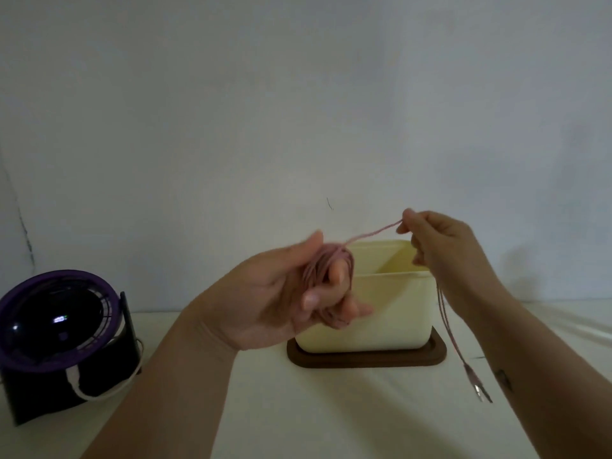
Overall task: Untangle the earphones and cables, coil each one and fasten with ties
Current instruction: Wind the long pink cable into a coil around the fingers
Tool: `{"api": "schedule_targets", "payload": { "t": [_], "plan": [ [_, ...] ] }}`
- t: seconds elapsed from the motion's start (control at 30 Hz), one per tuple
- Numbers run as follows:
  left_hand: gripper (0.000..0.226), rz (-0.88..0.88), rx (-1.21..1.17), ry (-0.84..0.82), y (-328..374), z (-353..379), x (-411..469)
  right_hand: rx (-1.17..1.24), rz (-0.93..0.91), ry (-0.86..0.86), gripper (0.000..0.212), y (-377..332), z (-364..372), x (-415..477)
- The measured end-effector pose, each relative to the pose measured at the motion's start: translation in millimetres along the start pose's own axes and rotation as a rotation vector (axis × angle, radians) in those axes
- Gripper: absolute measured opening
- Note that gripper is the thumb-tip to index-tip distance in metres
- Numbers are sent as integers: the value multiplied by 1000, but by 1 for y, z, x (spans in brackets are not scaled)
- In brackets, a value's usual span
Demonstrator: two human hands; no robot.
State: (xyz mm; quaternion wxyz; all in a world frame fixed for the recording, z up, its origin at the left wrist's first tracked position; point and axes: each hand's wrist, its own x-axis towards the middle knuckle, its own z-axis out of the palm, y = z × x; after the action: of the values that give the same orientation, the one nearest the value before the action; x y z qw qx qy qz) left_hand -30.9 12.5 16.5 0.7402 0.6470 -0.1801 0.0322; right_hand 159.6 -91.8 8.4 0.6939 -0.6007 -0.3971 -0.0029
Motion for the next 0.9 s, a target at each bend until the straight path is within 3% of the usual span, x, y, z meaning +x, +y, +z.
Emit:
{"api": "schedule_targets", "payload": {
  "t": [0.2,0.3,0.4,0.5,0.7,0.9],
  "plan": [
    [45,378,-399,230,17,7,9,-260,30,-437,37,7,25,-16],
    [44,513,-251,590,20,5,9,-350,26,-678,38,-3,31,-28],
    [40,542,-108,783,17,-5,9,-398,-22,-783,32,-18,30,-34],
    [37,388,115,847,10,-11,8,-486,-147,-766,33,-34,27,-38],
    [35,-18,941,799,-4,-4,8,-524,-235,-671,27,-63,10,-43],
    [66,-212,869,577,-1,2,4,-352,-317,-470,29,-72,4,-40]
  ]
}}
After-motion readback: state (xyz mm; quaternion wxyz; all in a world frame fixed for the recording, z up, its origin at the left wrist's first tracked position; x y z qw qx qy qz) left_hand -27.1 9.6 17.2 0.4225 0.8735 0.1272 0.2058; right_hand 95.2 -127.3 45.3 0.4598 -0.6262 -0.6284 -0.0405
